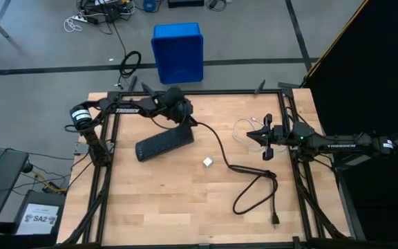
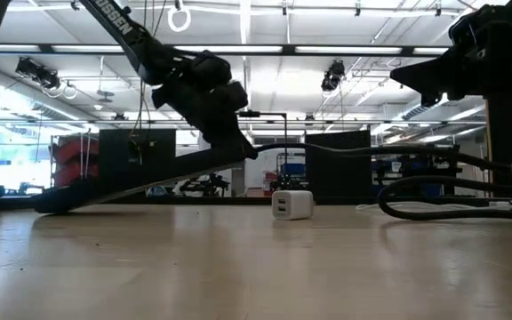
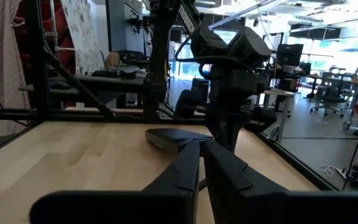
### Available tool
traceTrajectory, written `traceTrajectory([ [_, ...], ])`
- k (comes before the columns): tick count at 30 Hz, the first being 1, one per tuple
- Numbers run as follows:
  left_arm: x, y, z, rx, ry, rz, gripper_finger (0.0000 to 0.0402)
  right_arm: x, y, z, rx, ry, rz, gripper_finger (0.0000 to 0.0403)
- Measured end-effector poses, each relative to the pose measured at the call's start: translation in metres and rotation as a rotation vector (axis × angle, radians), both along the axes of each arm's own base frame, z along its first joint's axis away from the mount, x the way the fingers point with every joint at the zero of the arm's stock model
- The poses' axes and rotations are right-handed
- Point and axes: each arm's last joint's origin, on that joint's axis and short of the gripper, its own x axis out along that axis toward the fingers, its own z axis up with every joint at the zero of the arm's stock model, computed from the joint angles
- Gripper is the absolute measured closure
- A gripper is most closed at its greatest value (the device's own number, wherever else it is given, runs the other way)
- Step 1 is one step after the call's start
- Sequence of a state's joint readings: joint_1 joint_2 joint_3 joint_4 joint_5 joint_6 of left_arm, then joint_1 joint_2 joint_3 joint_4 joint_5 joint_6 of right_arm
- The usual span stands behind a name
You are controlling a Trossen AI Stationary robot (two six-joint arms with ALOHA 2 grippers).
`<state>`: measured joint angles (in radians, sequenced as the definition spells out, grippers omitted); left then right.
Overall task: Insert USB
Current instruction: Move the black outlet extension to the center of the table
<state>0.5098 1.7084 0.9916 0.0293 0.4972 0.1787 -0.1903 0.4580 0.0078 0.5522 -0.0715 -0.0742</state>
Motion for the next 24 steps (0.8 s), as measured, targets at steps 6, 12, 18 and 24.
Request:
traceTrajectory([
  [6, -0.0010, -0.0014, -0.0044, 0.005, -0.072, 0.004, 0.0398, 0.0000, 0.0000, 0.0000, 0.000, 0.000, 0.000, 0.0396],
  [12, 0.0005, -0.0004, -0.0017, 0.021, -0.102, 0.005, 0.0398, 0.0000, 0.0000, 0.0002, -0.034, 0.003, -0.004, 0.0395],
  [18, 0.0024, -0.0007, 0.0023, 0.023, -0.150, -0.032, 0.0397, -0.0001, -0.0002, 0.0002, -0.104, 0.011, -0.013, 0.0402],
  [24, 0.0038, -0.0003, -0.0023, 0.013, -0.145, -0.041, 0.0396, -0.0013, 0.0005, 0.0087, -0.063, -0.084, 0.001, 0.0395],
])
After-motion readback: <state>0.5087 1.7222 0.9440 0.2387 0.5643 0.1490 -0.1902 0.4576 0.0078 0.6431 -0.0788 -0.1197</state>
